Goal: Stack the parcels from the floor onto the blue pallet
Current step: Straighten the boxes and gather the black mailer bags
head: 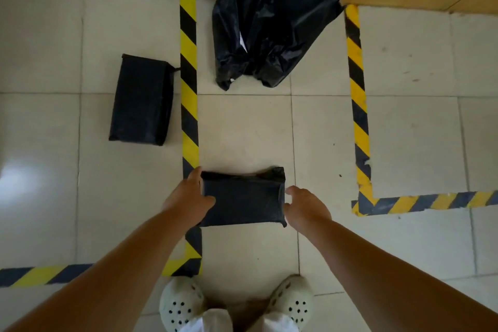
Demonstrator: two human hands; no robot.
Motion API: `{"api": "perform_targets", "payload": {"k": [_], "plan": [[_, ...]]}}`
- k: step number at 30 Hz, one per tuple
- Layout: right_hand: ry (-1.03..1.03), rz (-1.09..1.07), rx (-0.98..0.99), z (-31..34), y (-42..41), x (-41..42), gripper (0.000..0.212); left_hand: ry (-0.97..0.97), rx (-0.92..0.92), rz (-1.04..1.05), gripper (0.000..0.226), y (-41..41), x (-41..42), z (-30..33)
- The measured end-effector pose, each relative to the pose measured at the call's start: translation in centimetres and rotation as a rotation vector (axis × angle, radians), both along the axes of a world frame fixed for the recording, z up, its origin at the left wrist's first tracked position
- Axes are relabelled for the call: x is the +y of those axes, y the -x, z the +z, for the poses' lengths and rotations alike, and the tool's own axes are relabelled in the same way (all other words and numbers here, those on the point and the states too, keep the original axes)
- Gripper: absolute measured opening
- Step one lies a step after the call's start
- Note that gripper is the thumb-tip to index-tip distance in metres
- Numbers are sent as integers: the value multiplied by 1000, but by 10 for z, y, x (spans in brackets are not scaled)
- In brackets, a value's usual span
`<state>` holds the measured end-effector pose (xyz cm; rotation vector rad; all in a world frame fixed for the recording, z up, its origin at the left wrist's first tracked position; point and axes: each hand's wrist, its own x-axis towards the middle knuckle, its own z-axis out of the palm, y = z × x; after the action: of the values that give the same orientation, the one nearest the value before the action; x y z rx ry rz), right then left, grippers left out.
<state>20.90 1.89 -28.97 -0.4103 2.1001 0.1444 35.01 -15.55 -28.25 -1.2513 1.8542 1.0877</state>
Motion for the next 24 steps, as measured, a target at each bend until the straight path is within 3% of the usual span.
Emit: {"api": "perform_targets", "payload": {"k": [5, 8, 13, 19, 24], "plan": [[-8, -108, 3, -50, 0, 2, 35, -74, -54, 130, 84, -7, 7, -52], [-15, -113, 20, -75, -3, 0, 26, -86, -77, 207, 73, -7, 11, -75], [46, -445, -99, -91, -6, -7, 29, -165, -80, 274, 53, -8, 18, -93], [125, -691, -224, -65, -2, -15, 36, -150, 12, 428, 54, 0, 25, -60], [230, -766, -237, -5, 18, -30, 40, -130, 99, 531, 46, 16, 9, -6]]}}
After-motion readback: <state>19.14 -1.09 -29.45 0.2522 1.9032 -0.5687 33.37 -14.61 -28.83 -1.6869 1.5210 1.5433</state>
